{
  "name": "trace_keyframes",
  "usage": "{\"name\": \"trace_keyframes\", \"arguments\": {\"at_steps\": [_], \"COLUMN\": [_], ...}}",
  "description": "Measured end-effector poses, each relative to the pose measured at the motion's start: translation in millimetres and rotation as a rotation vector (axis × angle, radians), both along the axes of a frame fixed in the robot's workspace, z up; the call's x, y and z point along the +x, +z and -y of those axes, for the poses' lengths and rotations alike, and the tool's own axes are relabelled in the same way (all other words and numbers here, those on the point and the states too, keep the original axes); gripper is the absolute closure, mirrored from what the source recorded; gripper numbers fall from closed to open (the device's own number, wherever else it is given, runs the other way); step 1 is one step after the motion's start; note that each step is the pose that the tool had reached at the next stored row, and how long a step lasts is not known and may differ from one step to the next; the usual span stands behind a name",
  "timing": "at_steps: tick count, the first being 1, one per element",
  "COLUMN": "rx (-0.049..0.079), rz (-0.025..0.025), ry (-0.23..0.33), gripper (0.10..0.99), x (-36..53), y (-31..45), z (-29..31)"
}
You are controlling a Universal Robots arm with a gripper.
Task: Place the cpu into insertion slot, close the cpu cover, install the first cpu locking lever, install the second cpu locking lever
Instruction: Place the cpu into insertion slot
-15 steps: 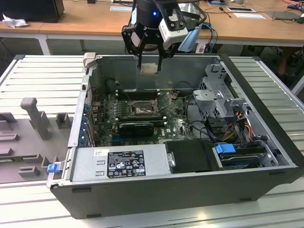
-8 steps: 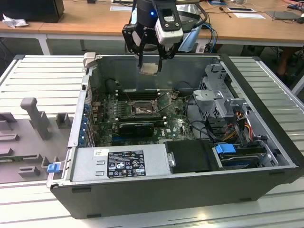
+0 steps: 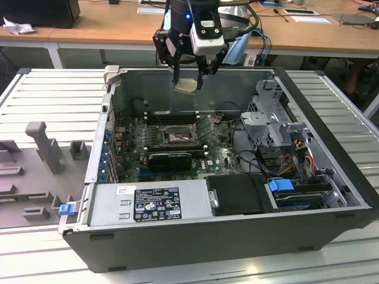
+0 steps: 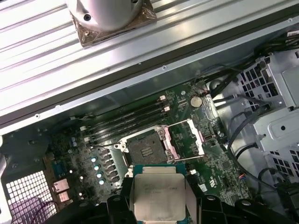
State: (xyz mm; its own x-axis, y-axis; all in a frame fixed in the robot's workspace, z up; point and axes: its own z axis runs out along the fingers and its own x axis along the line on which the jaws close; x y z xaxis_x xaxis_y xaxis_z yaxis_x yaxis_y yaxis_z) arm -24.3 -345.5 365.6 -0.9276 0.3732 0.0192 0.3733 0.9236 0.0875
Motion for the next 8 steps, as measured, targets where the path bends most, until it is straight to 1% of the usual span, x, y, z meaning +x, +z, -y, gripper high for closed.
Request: {"name": "trace_keyframes", "arguments": {"at_steps": [3,8], "rx": [0.000,0.000], "rz": [0.0000,0.0000], "ry": [-0.047,-0.087], "gripper": [0.557,0.557], "x": [0.0,0.0], "y": [0.0,0.0], "z": [0.0,0.0]}}
